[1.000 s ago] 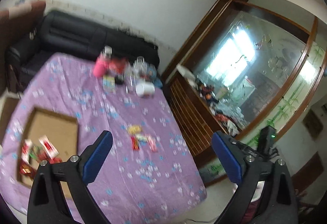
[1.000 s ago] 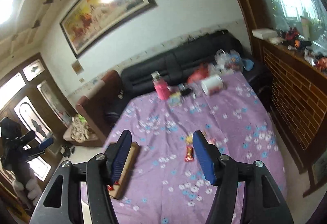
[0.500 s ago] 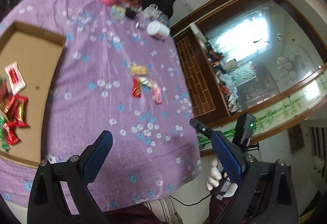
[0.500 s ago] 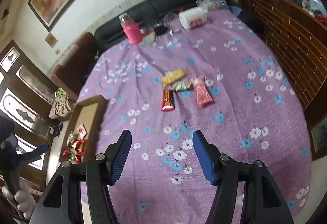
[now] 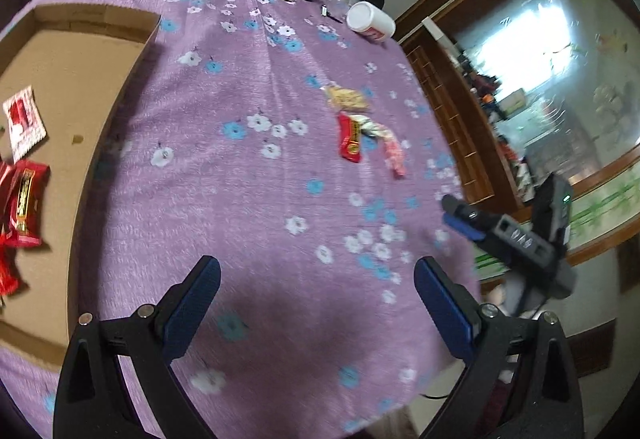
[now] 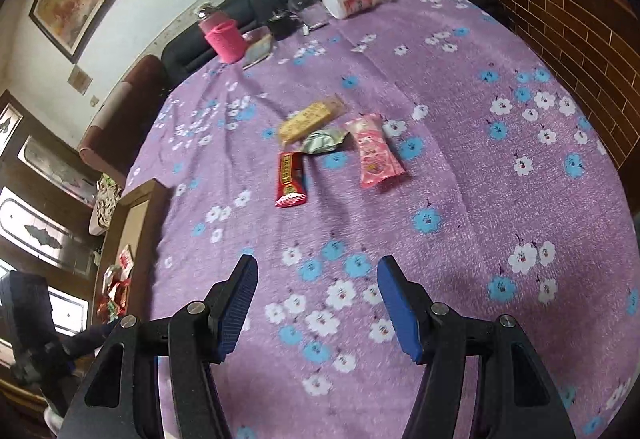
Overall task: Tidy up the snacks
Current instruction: 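Move both open tools back toward the remaining snacks on the tablecloth, then grasp the red bar with the left tool while the right tool grasps the pink cartoon packet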
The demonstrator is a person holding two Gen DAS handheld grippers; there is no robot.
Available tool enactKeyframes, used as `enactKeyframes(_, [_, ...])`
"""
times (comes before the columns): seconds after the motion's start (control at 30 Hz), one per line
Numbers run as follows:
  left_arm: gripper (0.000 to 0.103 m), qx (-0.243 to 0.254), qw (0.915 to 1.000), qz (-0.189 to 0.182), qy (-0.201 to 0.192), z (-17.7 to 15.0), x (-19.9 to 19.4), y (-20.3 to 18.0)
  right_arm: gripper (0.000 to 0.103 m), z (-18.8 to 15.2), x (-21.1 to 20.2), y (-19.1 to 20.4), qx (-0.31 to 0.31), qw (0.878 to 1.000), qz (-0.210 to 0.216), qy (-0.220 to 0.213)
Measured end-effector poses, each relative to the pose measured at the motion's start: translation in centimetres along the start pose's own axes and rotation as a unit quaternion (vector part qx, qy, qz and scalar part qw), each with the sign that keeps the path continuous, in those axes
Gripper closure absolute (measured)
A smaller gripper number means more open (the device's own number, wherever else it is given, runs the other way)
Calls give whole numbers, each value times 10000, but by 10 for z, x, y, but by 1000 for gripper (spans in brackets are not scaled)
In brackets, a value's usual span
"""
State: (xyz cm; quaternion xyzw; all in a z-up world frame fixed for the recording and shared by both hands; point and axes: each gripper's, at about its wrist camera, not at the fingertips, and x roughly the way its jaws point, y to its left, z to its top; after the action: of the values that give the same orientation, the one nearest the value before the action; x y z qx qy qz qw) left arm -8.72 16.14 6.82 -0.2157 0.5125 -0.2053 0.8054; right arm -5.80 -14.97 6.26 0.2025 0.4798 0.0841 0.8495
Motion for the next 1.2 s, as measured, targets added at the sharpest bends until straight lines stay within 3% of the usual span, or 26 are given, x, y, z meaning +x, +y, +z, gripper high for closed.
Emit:
enactKeyframes(0.17, [6, -26, 9996, 271, 70, 7, 35, 6, 37, 26, -1, -40, 410, 9974, -14, -600])
enactKeyframes(0.27, [6, 23, 9994, 238, 238, 8, 50, 4, 37, 52, 2, -58, 492, 9954, 29, -817])
enactKeyframes(0.43, [7, 169, 9994, 293, 51, 18, 52, -2, 37, 87, 50, -58, 377, 9982, -15, -472])
enactKeyframes(0.6, [24, 441, 9983, 380, 77, 34, 61, -15, 37, 78, 87, -40, -132, 9990, -313, -304])
enactKeyframes(0.67, [29, 585, 9974, 406, 120, 42, 73, -25, 38, 74, 94, -35, -367, 9967, -505, -519])
enactKeyframes(0.7, [33, 662, 9968, 410, 162, 46, 81, -31, 47, 73, 97, -33, -482, 9947, -658, -622])
enactKeyframes(0.73, [36, 728, 9962, 423, 211, 50, 89, -38, 70, 72, 98, -33, -555, 9929, -775, -707])
enactKeyframes(0.77, [38, 810, 9955, 426, 264, 55, 100, -46, 77, 72, 100, -32, -651, 9911, -873, -767])
enactKeyframes(0.93, [39, 1280, 9900, 581, 149, 77, 148, -86, 78, 71, 92, -45, -457, 9932, -665, -843])
enactKeyframes(1.07, [39, 1684, 9797, 1091, 5, 92, 188, -104, 78, 71, 83, -51, -292, 9942, -421, -941])
enactKeyframes(1.13, [51, 1811, 9753, 1266, 25, 95, 202, -106, 78, 73, 80, -54, -166, 9949, -290, -954])
enactKeyframes(1.17, [64, 1976, 9701, 1404, -119, 96, 204, -109, 78, 75, 80, -54, -134, 9950, -257, -959])
enactKeyframes(1.2, [86, 2057, 9678, 1447, -93, 97, 207, -112, 78, 75, 79, -55, -94, 9950, -226, -966])
